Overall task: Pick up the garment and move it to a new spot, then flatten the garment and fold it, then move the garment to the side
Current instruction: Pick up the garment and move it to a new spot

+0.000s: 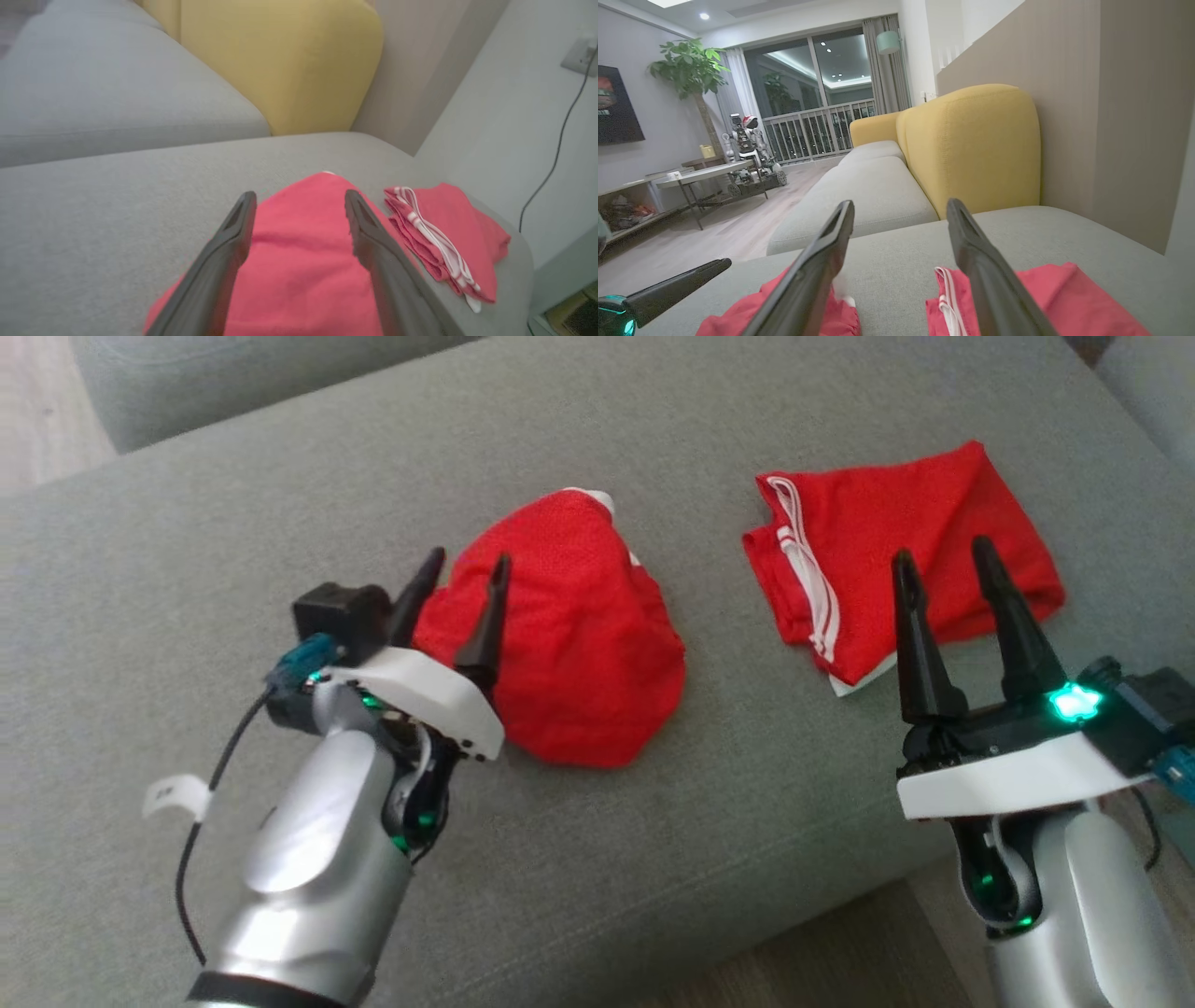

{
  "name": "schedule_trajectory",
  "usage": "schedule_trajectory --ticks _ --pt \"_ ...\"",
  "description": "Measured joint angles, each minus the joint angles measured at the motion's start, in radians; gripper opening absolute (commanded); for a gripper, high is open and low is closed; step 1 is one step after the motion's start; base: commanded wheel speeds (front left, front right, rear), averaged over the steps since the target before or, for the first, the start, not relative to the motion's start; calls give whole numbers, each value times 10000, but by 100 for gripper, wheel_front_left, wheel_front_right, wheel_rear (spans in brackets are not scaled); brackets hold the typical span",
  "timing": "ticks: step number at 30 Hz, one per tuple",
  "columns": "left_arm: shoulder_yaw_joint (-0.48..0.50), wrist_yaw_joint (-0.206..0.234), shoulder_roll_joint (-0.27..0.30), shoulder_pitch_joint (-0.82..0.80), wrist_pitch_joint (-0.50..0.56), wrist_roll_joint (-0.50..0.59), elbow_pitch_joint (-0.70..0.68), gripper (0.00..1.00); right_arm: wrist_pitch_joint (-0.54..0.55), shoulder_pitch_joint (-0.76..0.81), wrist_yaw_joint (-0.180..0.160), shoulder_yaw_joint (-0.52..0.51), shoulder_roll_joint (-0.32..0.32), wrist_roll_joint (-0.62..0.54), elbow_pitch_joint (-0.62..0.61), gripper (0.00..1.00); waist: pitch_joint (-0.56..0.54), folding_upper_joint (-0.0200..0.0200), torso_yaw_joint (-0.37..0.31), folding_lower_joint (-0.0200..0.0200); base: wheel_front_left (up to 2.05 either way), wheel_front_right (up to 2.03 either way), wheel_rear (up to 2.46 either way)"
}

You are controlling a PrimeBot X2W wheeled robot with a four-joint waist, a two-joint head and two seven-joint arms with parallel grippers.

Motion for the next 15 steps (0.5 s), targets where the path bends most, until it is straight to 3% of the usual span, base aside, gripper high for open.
schedule_trajectory --ticks 8,12,15 --pt "773 -21 675 791 -545 113 -761 100 98 210 0 6 0 -59 -2 100 -492 0 836 0 0 0 0" --pt "1555 -36 1139 2716 -546 736 -2638 100 211 833 0 2 2 59 267 100 -902 0 1455 0 0 0 0" --pt "2102 -10 976 3986 -546 838 -3624 100 240 1121 0 25 2 40 412 100 -1162 0 1746 0 0 0 0"
